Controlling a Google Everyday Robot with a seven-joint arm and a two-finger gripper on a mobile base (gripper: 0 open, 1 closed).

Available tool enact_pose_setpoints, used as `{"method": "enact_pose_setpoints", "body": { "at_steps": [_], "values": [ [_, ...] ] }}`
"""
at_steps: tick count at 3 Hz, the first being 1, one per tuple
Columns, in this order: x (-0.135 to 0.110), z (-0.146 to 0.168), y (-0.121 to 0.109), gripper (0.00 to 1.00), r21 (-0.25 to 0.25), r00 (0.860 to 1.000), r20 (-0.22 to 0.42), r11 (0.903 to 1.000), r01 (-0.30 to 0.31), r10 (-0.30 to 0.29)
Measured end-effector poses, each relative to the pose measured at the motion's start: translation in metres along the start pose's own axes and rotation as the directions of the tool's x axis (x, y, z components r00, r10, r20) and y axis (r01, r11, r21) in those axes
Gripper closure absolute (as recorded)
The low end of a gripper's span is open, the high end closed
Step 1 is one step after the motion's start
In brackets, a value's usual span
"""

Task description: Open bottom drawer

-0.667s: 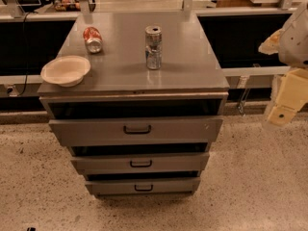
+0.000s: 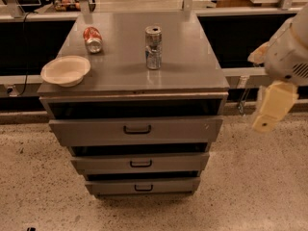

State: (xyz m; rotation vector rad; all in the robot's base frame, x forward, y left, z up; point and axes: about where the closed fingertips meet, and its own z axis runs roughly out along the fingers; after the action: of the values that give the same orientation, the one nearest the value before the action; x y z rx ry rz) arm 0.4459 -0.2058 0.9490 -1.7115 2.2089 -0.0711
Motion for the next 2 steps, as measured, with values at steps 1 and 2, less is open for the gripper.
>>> {"method": "enact_pose_setpoints", "body": {
  "at_steps": [1, 2],
  "values": [
    [-0.021, 0.053, 0.034, 0.0, -0.036, 0.996, 0.089, 0.9993, -0.003, 0.006],
    [-0.027, 0.133, 0.09, 0.0, -0.141, 0.971, 0.236, 0.99, -0.007, 0.04]
  ]
}}
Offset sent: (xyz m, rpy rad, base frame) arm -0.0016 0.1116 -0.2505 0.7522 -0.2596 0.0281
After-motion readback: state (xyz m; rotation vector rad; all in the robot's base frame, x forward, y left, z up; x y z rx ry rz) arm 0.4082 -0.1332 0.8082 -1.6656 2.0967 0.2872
